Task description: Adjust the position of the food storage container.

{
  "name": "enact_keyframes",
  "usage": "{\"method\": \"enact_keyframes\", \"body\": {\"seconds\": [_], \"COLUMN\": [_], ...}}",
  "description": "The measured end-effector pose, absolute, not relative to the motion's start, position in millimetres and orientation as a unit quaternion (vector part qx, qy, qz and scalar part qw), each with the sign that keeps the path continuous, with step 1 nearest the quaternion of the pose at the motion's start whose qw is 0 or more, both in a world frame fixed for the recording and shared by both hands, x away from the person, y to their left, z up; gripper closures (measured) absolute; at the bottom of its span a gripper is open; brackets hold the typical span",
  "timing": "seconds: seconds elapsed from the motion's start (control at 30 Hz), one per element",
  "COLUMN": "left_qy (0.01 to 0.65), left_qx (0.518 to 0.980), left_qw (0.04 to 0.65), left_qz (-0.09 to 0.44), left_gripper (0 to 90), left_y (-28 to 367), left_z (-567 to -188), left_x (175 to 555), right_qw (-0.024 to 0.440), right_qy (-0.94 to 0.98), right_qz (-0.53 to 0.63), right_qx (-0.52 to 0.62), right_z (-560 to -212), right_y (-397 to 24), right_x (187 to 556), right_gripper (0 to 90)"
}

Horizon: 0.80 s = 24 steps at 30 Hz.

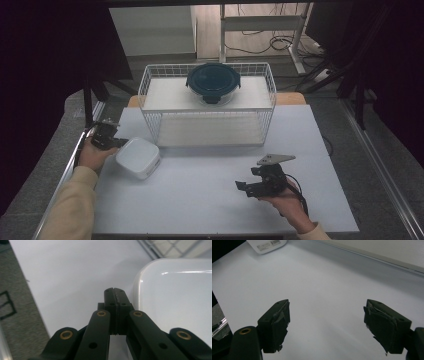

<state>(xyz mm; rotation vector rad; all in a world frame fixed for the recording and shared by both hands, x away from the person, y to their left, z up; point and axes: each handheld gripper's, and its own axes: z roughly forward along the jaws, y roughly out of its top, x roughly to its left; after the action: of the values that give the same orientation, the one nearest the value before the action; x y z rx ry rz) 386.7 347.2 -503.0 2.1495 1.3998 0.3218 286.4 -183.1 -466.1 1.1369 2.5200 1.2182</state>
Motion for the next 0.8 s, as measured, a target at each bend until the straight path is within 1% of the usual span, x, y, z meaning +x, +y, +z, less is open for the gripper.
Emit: {"method": "enact_keyframes", "body": {"seconds": [0.13,0.4,0.8], "left_qy": [0.533,0.526,0.506], "left_qx": [0.791,0.790,0.799], "left_qw": [0.276,0.300,0.318], "left_qz": [0.122,0.092,0.068], "left_gripper": [89.9,89.9,89.9], "left_y": [343.4,331.0,288.4], "left_z": [-506.8,-503.2,-495.7], "left_x": [374.0,355.4,338.7], "right_qw": [0.063,0.064,0.061], "right_qy": [0.832,0.834,0.835], "right_qz": [0.405,0.404,0.404], "right_qx": [0.373,0.371,0.369], "right_z": [-465.6,-466.3,-466.1], "right_y": [-181.4,-180.1,-177.2], "right_x": [285.3,285.4,283.4], "right_gripper": [20.0,20.0,20.0]}}
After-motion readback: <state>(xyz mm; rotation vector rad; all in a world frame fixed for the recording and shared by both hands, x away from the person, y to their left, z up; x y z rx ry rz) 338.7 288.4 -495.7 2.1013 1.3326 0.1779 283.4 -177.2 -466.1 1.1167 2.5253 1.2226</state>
